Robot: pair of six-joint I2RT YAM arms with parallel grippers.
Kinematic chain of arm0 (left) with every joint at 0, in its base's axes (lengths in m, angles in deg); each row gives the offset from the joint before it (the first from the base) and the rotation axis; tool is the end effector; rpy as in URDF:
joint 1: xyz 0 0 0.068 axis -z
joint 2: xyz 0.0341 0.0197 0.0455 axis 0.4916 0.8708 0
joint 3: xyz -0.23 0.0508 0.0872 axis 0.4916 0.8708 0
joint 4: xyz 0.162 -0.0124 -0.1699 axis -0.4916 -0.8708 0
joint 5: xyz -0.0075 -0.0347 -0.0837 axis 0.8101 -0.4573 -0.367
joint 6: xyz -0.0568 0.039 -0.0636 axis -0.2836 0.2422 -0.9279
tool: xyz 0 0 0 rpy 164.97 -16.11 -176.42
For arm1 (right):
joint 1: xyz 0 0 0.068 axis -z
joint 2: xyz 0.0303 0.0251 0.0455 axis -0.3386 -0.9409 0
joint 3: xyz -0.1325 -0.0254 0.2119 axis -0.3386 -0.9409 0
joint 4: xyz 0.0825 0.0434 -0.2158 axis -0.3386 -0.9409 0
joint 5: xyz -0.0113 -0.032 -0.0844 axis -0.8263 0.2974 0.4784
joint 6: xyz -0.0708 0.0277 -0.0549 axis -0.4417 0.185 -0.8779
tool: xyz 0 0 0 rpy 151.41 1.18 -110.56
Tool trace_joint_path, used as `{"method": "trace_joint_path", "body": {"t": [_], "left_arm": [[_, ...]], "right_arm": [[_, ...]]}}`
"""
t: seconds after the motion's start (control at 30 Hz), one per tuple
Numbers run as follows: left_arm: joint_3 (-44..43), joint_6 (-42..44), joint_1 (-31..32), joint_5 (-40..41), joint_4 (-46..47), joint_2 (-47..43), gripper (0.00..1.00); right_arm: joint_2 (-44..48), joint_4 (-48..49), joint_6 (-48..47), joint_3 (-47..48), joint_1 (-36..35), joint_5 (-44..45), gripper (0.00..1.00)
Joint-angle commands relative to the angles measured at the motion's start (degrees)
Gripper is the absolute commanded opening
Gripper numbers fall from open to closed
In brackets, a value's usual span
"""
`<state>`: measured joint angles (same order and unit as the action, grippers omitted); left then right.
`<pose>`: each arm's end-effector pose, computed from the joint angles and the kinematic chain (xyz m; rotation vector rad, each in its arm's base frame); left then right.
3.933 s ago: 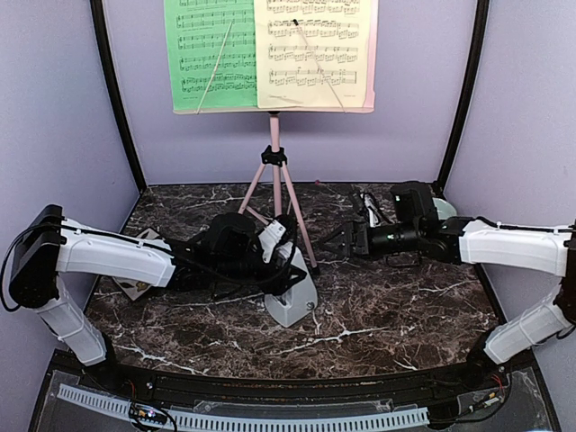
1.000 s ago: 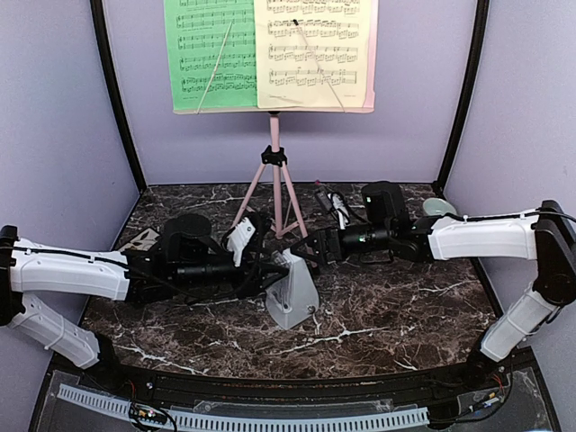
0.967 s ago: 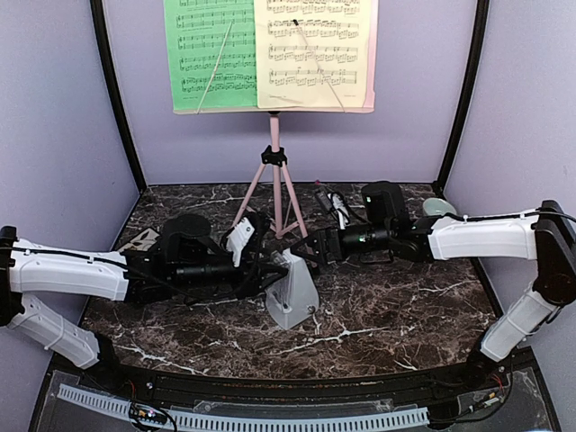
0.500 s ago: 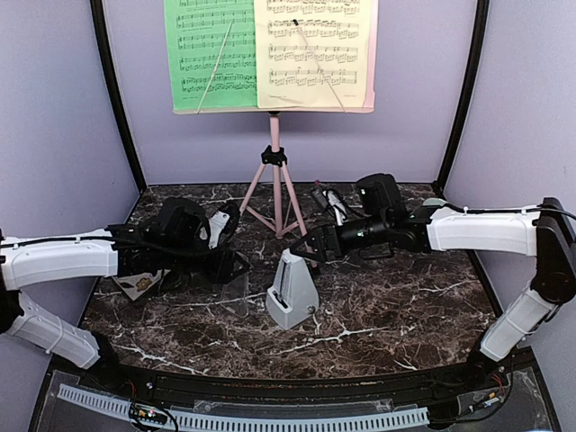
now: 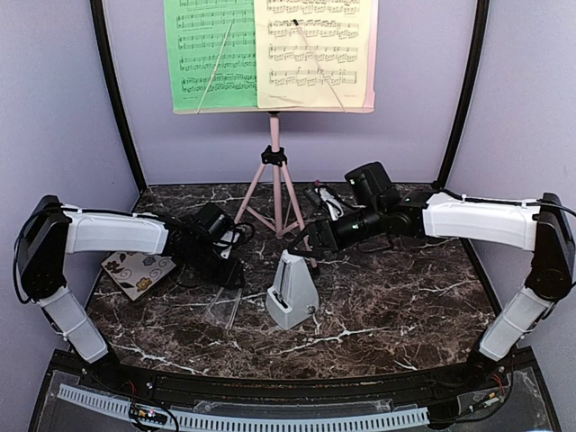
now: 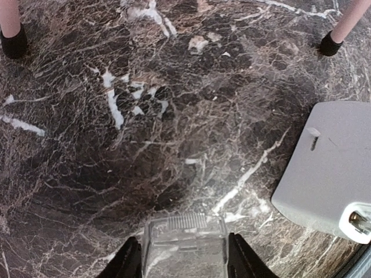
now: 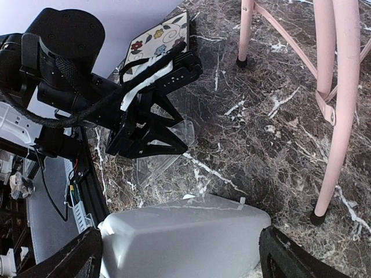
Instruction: Set up the instrument practice props
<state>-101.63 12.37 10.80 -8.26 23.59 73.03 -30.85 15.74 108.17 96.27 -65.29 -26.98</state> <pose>0.2471 -0.2172 0.1395 0.5130 2.6275 -0.4489 0.2303 0.2916 0.2323 -0.8449 2.2323 1.1267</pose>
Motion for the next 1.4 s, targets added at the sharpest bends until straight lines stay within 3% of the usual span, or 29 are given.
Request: {"method": "trace_joint_path", "body": {"t": [0.0, 0.13, 0.4, 0.5, 0.6, 0.73, 0.9, 1.13, 1.37], "left_arm": [[-1.8, -0.6, -0.8, 3.3, -3.4, 2.0, 0.17], [-2.4, -0.9, -1.1, 5.5, -4.9, 3.7, 0.27], [-2.8, -0.6, -1.4, 5.4, -5.4, 2.2, 0.67], [-3.0, 0.1, -1.3, 4.7, -4.3, 0.1, 0.71], [-1.8, 0.7, -1.3, 2.3, -0.3, -2.7, 0.70], [1.2, 1.6, -1.4, -5.5, 9.3, -5.0, 0.57], [1.8, 0.1, -1.1, -11.0, 14.8, -3.2, 0.42], [2.8, -2.0, -0.9, -11.5, 17.1, -2.7, 0.36], [5.0, -2.8, -0.7, -10.7, 17.8, -4.5, 0.34]], "right_arm": [[-0.4, -7.3, -0.4, 2.2, -1.5, 2.9, 0.95], [1.3, -7.5, 0.5, 4.0, -1.6, 3.2, 0.98], [8.6, -9.6, 1.6, 2.7, -1.5, 3.3, 1.00], [11.5, -10.7, 2.1, -1.2, -1.4, 4.1, 1.00], [14.0, -11.4, 3.0, -7.7, -0.9, 6.1, 0.98], [15.1, -9.8, 3.9, -16.4, -0.4, 8.0, 0.89], [11.2, -3.8, 5.1, -21.6, -0.3, 8.6, 0.62], [1.8, 3.8, 5.6, -18.3, -0.4, 8.2, 0.36], [-7.3, 5.6, 4.8, -12.0, -0.3, 7.2, 0.31]]}}
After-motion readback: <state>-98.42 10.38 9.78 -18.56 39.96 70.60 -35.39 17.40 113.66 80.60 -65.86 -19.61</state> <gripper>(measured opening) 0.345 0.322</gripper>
